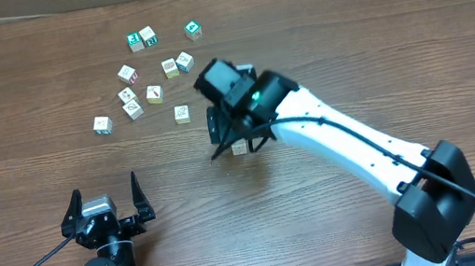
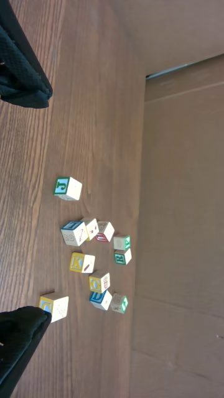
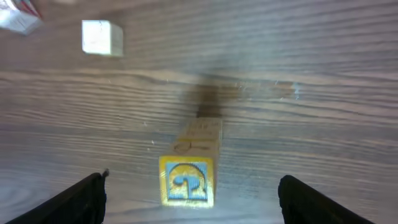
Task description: Form a tower
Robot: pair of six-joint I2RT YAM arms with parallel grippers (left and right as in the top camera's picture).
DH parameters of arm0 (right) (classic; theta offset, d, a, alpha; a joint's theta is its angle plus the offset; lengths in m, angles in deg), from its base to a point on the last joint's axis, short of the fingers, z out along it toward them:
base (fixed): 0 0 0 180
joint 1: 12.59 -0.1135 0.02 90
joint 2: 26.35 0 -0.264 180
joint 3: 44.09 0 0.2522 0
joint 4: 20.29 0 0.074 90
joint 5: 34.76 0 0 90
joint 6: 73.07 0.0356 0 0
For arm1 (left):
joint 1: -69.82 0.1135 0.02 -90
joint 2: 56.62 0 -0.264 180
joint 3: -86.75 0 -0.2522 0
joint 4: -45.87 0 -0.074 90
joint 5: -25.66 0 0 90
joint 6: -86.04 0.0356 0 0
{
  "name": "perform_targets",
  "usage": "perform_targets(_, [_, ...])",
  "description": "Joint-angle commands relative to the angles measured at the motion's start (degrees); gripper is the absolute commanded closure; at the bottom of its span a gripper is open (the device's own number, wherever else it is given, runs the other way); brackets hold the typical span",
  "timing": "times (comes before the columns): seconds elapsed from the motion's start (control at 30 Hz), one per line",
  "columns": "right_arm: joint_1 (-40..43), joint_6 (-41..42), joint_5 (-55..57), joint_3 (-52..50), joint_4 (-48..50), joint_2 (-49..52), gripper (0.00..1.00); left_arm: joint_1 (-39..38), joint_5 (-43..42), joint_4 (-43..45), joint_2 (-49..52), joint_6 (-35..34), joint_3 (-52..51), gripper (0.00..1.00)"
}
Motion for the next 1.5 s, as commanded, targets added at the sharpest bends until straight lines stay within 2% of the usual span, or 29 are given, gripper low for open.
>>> perform_targets(0.0, [2.05,-0.48,-1.57,6.80,-3.30,-0.22,0.14,-0.11,-0.07,0.11,-0.59,1.31,-0.20,0.00])
perform_targets(0.33, [0.96,-0.42,-1.57,7.50,-5.40,1.95,0.08,-0.11,-0.07,0.11,-0.59,1.31,-0.20,0.01])
perform_targets(0.77, [-0.83,-0.37,-1.33,7.50,-5.40,9.14,0.08,-0.11,-0.07,0.11,-0.59,1.31,-0.20,0.01])
perform_targets(0.93, [-1.11,0.70,-1.38,7.50,-5.44,11.23,0.09,-0.11,-0.07,0.11,-0.59,1.31,-0.20,0.01])
perform_targets(1.0, [-1.09,0.85,-1.36,7.45,-5.55,11.87,0.14,-0.11,-0.07,0.11,-0.59,1.31,-0.20,0.01])
perform_targets(1.2, [-1.09,3.45,-0.31,6.95,-5.86,12.15,0.18,-0.11,-0.07,0.11,-0.59,1.31,-0.20,0.00])
perform_targets(1.47, [-1.11,4.35,0.22,4.85,-3.43,12.15,0.20,-0.11,-0.07,0.11,-0.59,1.31,-0.20,0.00])
